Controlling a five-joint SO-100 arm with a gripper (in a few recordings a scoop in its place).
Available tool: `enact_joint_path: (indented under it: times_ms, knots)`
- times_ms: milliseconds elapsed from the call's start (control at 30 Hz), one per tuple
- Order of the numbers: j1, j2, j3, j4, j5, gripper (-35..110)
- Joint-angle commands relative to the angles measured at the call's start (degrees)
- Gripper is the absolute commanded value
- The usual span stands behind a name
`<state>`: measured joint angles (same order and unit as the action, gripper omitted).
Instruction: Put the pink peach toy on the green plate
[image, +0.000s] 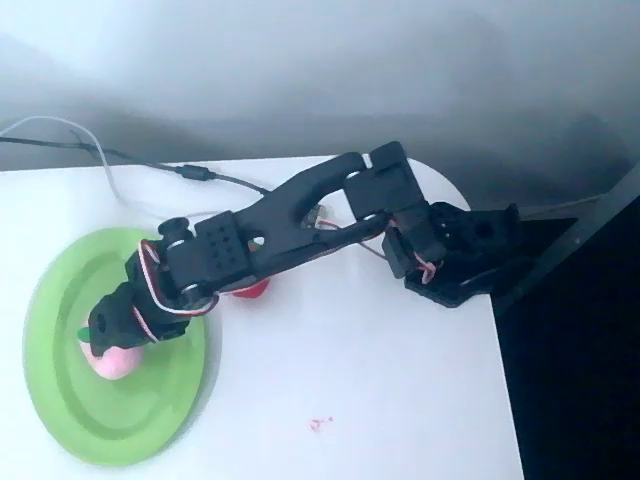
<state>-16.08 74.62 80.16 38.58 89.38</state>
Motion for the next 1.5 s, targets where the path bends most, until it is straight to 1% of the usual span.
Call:
enact_joint_path:
  times_ms: [0,67,100,167,267,367,600,667,700,733,767,800,833,933,1033,1133,1233,1300,1367,1467]
  knots:
    - [-1.1,-1.1,-2.9,0.5,0.1,0]
    - [-1.2,-2.3,-4.1,0.5,0.1,1]
    - [-1.2,-2.8,-4.8,0.5,0.1,6]
    - [-1.1,-3.4,-6.2,0.5,0.2,32]
    - [-0.9,-3.4,-6.5,0.5,0.5,50]
    - [-0.3,-2.9,-7.1,0.5,0.9,55]
    - [1.4,2.5,-9.8,0.5,0.5,57]
    - [1.9,6.5,-9.6,0.7,1.0,55]
    - [2.3,9.1,-9.3,0.7,1.2,51]
    - [2.7,12.1,-8.3,0.7,1.2,41]
    - [3.3,16.3,-5.8,0.7,0.9,26]
    - [4.0,20.7,-2.7,0.7,0.4,8]
    - [4.7,25.3,1.2,0.6,0.2,0]
    - [5.7,38.8,13.9,0.5,0.4,0]
    - [7.5,53.5,31.4,0.9,2.6,0]
    - [9.8,71.5,50.5,5.5,4.2,0]
    - [11.3,90.9,69.0,10.2,8.5,0]
    - [11.6,102.4,78.7,13.5,8.7,0]
    - [11.3,111.6,87.3,14.3,8.1,0]
    - [9.8,120.6,96.7,14.5,7.2,0]
